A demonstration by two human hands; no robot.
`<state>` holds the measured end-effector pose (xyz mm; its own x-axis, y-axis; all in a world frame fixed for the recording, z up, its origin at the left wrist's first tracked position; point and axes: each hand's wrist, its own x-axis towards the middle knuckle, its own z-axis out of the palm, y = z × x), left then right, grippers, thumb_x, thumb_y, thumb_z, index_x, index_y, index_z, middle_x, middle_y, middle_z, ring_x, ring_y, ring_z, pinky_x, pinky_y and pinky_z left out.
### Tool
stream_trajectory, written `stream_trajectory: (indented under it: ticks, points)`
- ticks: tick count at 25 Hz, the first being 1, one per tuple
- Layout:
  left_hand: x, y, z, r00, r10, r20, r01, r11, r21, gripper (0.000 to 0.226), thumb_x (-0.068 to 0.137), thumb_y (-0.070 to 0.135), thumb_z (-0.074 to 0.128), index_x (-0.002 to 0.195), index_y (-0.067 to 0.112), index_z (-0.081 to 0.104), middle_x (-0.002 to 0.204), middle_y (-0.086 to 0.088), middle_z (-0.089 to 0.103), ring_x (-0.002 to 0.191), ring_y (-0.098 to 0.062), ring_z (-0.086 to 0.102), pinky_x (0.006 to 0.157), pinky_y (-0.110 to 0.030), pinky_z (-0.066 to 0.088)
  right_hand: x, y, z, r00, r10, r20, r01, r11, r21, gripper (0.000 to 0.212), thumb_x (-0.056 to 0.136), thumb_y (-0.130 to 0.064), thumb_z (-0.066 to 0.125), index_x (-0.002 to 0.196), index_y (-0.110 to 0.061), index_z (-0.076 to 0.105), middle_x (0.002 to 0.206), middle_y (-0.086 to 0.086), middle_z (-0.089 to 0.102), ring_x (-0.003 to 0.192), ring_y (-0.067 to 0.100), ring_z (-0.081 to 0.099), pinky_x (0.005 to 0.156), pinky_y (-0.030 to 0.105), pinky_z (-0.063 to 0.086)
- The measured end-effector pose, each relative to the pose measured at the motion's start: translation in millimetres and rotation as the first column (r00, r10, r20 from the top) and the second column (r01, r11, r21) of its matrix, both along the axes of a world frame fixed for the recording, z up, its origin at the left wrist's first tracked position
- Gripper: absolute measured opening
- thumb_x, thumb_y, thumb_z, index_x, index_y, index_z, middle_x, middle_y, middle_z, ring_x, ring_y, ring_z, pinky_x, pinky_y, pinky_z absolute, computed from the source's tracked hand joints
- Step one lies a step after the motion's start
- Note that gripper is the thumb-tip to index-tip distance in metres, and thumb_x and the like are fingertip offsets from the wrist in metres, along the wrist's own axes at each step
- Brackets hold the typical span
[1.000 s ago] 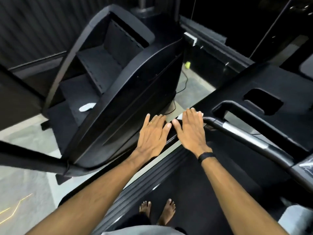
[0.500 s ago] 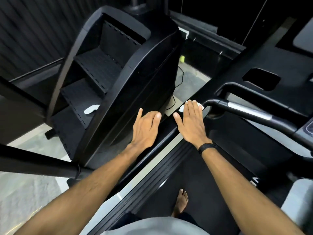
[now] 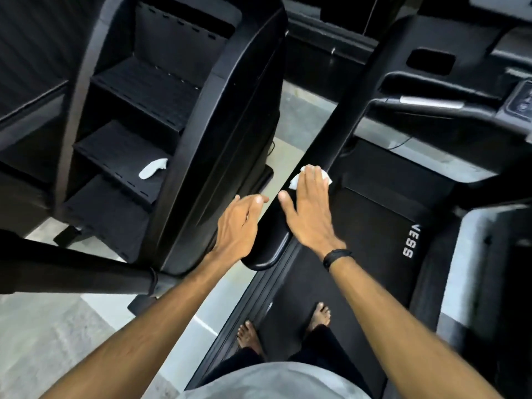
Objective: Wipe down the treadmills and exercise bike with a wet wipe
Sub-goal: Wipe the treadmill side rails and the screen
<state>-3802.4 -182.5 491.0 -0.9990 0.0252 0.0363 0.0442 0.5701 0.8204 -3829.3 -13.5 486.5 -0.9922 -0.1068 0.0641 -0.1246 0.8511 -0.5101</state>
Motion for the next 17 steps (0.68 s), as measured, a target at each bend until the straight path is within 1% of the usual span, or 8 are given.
stream_trajectory:
  ticks: [3,7,8,10,12,14,15,17]
  points:
    - [19.1,-9.9,3.0,0.997,-0.024,0.067,0.020,0.997,0.072,0.054,0.100,0.048,0.025,0.114,0.027,0.072,0.115,0.008,0.072,0.109,-0.011,0.064,0.098,-0.041,0.048,49.2,-29.1,2.5,0.998,0.004,-0.070,-0.005,1.000,-0.014,0.073,0.103,-0.049,0.028,0.150,0.007,0.023,0.158,0.019,0.025,0.150,0.027,0.011,0.120,0.027,-0.012]
    - [49.6,-12.8,3.8,0.990,-0.122,0.073,0.112,0.986,0.121,0.058,0.101,0.053,0.022,0.113,0.026,0.071,0.105,0.006,0.073,0.097,-0.006,0.066,0.089,-0.040,0.053,94.4,-56.5,-7.4,0.997,0.021,-0.074,-0.022,1.000,-0.002,0.073,0.103,-0.047,0.020,0.153,0.006,0.024,0.164,0.019,0.016,0.155,0.030,0.002,0.126,0.041,-0.004]
    - [57.6,-14.5,3.9,0.989,-0.133,0.065,0.124,0.984,0.129,0.059,0.101,0.054,0.022,0.113,0.024,0.071,0.102,0.007,0.073,0.094,-0.001,0.065,0.087,-0.036,0.053,102.1,-61.2,-9.8,0.997,0.031,-0.072,-0.031,1.000,0.003,0.072,0.102,-0.045,0.018,0.153,0.007,0.024,0.164,0.021,0.015,0.155,0.032,0.002,0.126,0.043,-0.003]
    - [73.1,-18.1,10.9,0.985,-0.161,0.059,0.155,0.984,0.090,0.058,0.104,0.052,0.023,0.113,0.022,0.071,0.092,0.013,0.070,0.088,0.009,0.062,0.081,-0.019,0.049,119.0,-73.2,-13.2,0.995,0.005,-0.102,-0.003,1.000,0.014,0.073,0.100,-0.042,0.016,0.153,0.008,0.023,0.164,0.024,0.014,0.155,0.035,0.001,0.126,0.046,-0.001]
    - [82.7,-22.8,17.5,0.975,-0.183,0.126,0.179,0.983,0.042,0.057,0.102,0.057,0.023,0.106,0.030,0.073,0.081,0.010,0.069,0.081,0.006,0.063,0.074,-0.016,0.047,131.2,-84.2,-12.3,0.994,-0.058,-0.097,0.053,0.997,-0.052,0.072,0.100,-0.039,0.019,0.153,0.010,0.024,0.164,0.026,0.013,0.154,0.036,0.000,0.126,0.045,-0.004]
    - [87.5,-30.7,25.6,0.963,-0.224,0.149,0.224,0.974,0.012,0.052,0.097,0.064,0.020,0.091,0.047,0.069,0.080,0.009,0.070,0.081,0.004,0.064,0.079,-0.025,0.051,143.9,-95.1,-12.9,0.989,-0.113,-0.099,0.105,0.991,-0.082,0.066,0.103,-0.030,0.032,0.153,0.010,0.021,0.164,0.027,0.009,0.154,0.036,-0.005,0.125,0.042,-0.009]
    - [89.1,-33.3,30.3,0.957,-0.247,0.151,0.246,0.969,0.022,0.050,0.098,0.063,0.020,0.090,0.052,0.069,0.084,0.014,0.070,0.085,0.008,0.064,0.085,-0.026,0.051,149.4,-102.1,-13.4,0.987,-0.138,-0.085,0.128,0.985,-0.115,0.066,0.103,-0.026,0.038,0.154,0.010,0.017,0.165,0.026,0.004,0.154,0.034,-0.009,0.125,0.042,-0.009]
    - [88.7,-39.5,33.2,0.947,-0.281,0.157,0.276,0.960,0.052,0.052,0.102,0.058,0.020,0.107,0.048,0.070,0.094,0.017,0.071,0.096,0.009,0.063,0.097,-0.031,0.050,154.7,-114.4,-11.6,0.982,-0.185,-0.030,0.173,0.956,-0.237,0.070,0.104,-0.021,0.043,0.156,0.008,0.005,0.166,0.022,-0.008,0.152,0.029,-0.021,0.126,0.043,-0.006]
